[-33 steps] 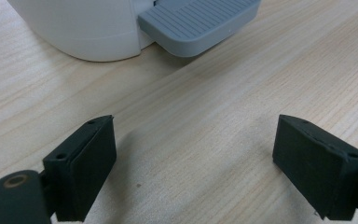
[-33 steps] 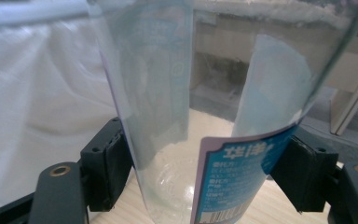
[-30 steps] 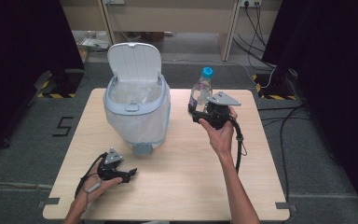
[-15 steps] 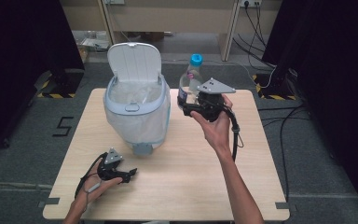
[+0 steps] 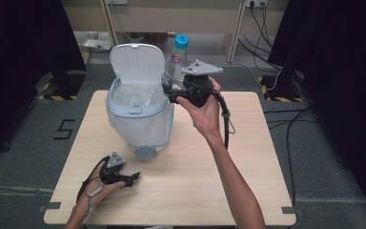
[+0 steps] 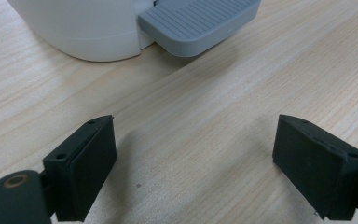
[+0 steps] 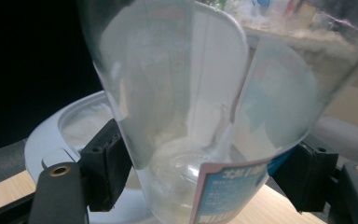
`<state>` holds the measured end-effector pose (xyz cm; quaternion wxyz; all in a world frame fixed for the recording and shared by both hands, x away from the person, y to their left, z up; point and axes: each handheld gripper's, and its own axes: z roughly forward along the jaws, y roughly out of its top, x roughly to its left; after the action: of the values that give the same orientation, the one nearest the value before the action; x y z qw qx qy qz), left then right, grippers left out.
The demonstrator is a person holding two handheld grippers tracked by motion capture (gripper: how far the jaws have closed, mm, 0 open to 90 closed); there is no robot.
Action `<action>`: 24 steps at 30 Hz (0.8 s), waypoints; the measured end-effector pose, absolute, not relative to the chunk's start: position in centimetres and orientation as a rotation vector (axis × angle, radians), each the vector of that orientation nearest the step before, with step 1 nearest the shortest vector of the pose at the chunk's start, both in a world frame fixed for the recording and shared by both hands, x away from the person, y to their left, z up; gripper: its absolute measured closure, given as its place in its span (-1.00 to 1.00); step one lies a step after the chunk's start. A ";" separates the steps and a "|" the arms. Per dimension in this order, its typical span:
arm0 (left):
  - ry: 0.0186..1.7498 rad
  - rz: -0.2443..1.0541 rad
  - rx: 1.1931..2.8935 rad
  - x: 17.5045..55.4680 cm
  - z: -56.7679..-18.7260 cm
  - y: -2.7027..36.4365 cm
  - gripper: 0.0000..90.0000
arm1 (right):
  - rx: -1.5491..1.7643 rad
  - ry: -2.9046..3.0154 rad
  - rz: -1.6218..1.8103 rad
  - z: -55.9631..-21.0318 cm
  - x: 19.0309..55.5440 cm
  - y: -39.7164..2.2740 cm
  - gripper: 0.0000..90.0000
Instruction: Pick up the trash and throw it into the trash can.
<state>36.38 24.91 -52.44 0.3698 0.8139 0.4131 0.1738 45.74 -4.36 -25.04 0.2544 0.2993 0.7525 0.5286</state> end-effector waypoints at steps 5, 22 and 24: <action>1.060 0.446 2.089 36.4 -52.4 24.9 -0.72 | 0.804 2.076 1.455 -24.7 46.7 -2.5 -0.38; 1.060 0.446 2.088 36.4 -52.4 24.9 -0.72 | 0.789 2.230 1.456 -27.1 50.3 2.3 -0.39; 1.061 0.446 2.087 36.4 -52.4 24.9 -0.72 | 0.785 2.234 1.481 -27.4 50.6 2.6 -0.42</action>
<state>36.38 24.91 -52.45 0.3702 0.8135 0.4134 0.1740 50.61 2.57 -27.42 0.1733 0.2770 0.7878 0.5221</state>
